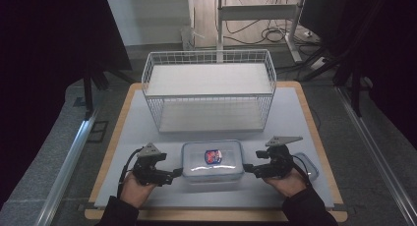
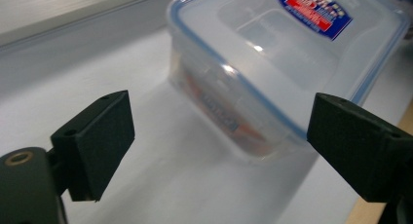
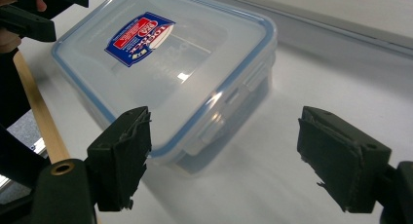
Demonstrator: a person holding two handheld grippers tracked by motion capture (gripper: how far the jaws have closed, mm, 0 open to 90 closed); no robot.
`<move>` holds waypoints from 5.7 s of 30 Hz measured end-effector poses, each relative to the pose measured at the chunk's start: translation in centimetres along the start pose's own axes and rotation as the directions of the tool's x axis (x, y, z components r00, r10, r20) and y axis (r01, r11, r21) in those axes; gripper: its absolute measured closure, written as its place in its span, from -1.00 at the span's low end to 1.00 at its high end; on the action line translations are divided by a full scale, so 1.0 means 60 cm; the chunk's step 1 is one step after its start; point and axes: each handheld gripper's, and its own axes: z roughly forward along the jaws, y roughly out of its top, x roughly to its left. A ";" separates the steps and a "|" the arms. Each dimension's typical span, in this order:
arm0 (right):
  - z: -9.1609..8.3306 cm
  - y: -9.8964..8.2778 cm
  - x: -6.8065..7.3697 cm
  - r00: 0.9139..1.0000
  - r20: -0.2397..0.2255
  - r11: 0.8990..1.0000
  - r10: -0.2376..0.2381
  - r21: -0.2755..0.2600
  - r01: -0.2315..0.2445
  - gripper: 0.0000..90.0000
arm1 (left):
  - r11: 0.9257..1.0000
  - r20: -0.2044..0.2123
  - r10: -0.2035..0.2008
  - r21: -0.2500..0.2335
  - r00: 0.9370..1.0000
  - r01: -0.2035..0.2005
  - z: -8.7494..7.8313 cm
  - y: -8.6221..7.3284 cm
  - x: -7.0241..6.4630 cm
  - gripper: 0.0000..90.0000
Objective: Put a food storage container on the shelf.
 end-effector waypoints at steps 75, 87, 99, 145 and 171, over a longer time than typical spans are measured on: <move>0.022 -0.014 -0.023 0.907 -0.285 0.950 0.310 0.046 -0.310 0.14 | 0.957 0.356 -0.270 -0.003 0.894 0.290 0.017 -0.018 0.023 0.17; 0.025 -0.016 -0.016 0.925 -0.267 0.963 0.271 0.069 -0.262 -0.05 | 0.952 0.376 -0.281 -0.010 0.883 0.307 0.019 -0.021 0.028 0.20; 0.013 -0.010 -0.009 0.934 -0.237 0.963 0.266 0.022 -0.269 0.15 | 0.948 0.335 -0.294 -0.020 0.895 0.319 0.016 -0.009 0.021 0.21; -0.081 0.202 -0.003 0.962 -0.246 0.967 0.120 -0.189 -0.169 0.18 | 0.963 0.302 -0.160 -0.163 0.940 0.217 -0.102 0.216 0.044 0.19; -0.101 0.316 -0.038 0.967 -0.223 0.951 0.123 -0.251 -0.179 0.18 | 0.954 0.310 -0.155 -0.200 0.938 0.223 -0.108 0.323 0.092 0.19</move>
